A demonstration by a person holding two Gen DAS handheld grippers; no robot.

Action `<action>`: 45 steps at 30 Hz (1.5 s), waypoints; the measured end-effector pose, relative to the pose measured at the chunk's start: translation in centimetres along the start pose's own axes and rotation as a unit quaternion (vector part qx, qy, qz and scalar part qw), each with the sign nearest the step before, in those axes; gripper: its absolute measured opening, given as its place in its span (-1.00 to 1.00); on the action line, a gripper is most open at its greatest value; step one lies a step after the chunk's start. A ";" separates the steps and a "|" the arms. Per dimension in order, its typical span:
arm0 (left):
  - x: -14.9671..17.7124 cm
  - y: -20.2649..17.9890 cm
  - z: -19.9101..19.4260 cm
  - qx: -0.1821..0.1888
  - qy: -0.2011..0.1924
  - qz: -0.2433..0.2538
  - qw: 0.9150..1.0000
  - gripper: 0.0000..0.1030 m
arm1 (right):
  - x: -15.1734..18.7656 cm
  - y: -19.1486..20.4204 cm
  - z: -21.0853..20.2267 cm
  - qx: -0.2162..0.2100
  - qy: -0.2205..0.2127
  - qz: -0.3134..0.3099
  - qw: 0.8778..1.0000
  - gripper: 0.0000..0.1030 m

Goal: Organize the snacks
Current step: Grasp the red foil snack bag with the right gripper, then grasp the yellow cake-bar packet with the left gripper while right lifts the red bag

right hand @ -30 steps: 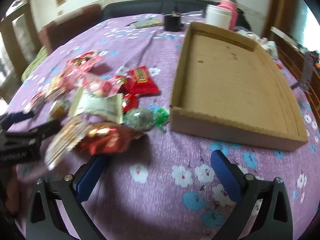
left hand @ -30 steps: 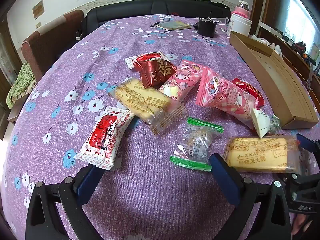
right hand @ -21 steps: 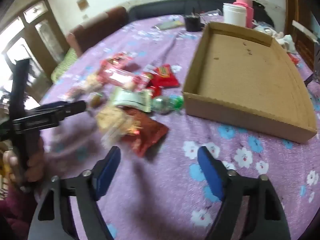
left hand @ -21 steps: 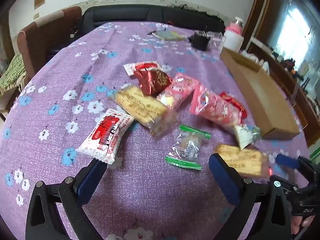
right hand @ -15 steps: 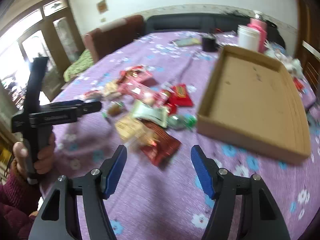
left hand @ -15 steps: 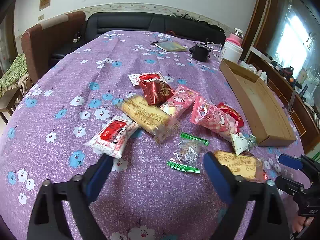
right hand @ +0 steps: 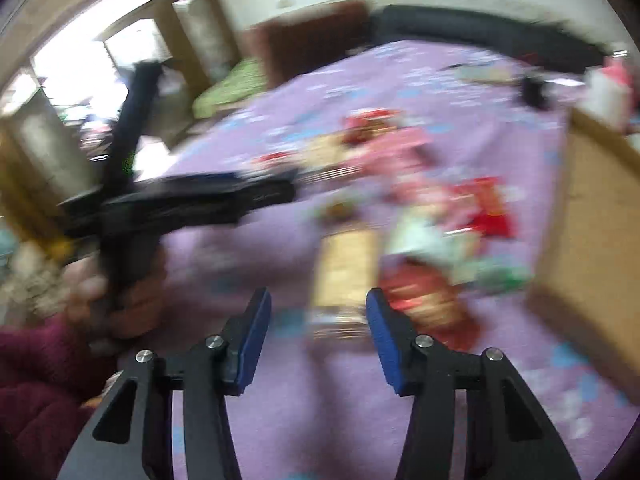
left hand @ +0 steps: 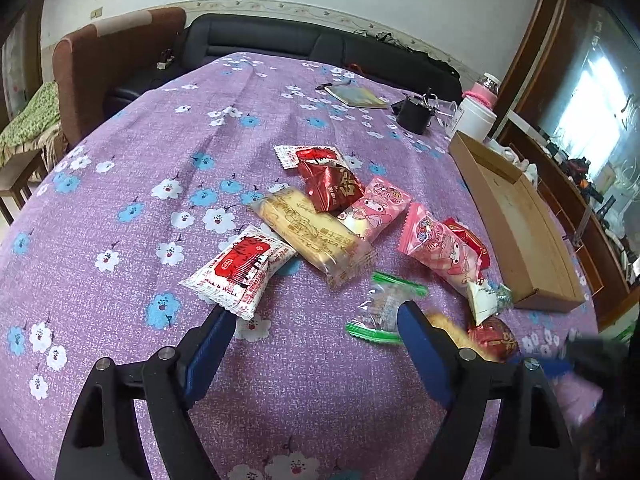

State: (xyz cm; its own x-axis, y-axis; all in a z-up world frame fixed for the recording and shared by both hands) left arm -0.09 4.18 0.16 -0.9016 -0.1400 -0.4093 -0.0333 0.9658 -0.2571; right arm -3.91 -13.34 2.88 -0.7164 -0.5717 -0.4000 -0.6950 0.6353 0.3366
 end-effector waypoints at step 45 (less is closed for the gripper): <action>0.5 -1.6 -0.4 -0.016 -0.008 0.025 1.000 0.67 | -6.0 -6.3 -9.2 0.161 -0.209 0.115 0.958 -0.44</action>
State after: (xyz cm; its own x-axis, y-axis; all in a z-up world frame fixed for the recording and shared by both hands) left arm -0.66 2.66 0.71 -0.8951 -0.0958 -0.4355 -0.0035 0.9782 -0.2078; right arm 4.23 -18.66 10.98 -0.7141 -0.1813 -0.6762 -0.4179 0.8853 0.2039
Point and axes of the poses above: each gripper's, at about its wrist camera, not at the fingertips, and z roughly the way its jaws point, y to its left, x to its underside, the point moved 3 cm from there along z, roughly the way its jaws point, and after that the axes turned 14 degrees about y, right-handed, at the moved point
